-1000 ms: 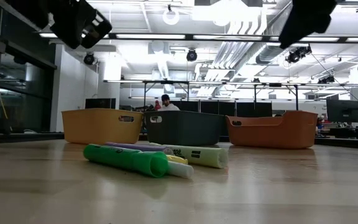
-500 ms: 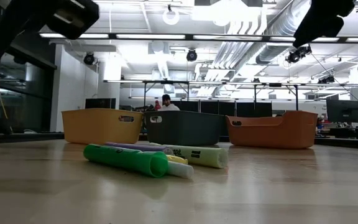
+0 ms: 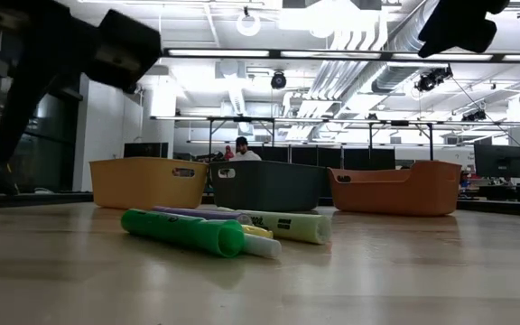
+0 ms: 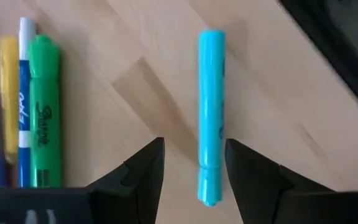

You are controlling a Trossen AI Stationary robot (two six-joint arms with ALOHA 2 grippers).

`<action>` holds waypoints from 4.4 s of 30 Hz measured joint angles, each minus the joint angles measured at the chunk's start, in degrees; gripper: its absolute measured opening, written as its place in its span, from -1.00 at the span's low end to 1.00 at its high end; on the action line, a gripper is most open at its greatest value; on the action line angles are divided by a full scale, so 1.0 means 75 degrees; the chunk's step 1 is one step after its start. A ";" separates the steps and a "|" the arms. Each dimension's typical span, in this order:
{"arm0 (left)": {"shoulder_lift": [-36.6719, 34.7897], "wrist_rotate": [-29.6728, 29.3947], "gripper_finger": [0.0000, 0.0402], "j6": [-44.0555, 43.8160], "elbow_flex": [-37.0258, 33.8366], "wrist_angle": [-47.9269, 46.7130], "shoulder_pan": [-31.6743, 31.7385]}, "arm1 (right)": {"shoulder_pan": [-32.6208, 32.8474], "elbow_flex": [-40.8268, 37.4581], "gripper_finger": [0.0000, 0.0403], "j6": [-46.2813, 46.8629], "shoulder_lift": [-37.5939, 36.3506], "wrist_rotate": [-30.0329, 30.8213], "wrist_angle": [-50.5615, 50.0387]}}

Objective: Pick & Place Markers
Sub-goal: Put the blue highlighter pen into the blue bin

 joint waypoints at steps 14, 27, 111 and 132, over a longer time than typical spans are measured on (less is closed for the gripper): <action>0.0041 -0.0027 -0.18 0.0038 -0.0013 0.0162 -0.0035 | 0.0376 0.0003 -0.26 0.0024 0.0723 -0.0529 0.0603; 0.0223 0.0019 -0.18 -0.0012 -0.0014 0.0239 -0.0294 | 0.0807 0.0003 -0.26 0.0788 0.1177 0.0143 0.0714; -0.1156 -0.1787 -0.72 -0.2331 0.0486 -0.0018 0.3063 | 0.1099 0.0006 -0.26 0.1304 0.1299 0.0318 0.0631; -0.0969 -0.1704 -0.72 -0.3563 0.2785 0.0028 0.6679 | 0.1078 0.0006 -0.26 0.2151 0.1282 0.0636 -0.1661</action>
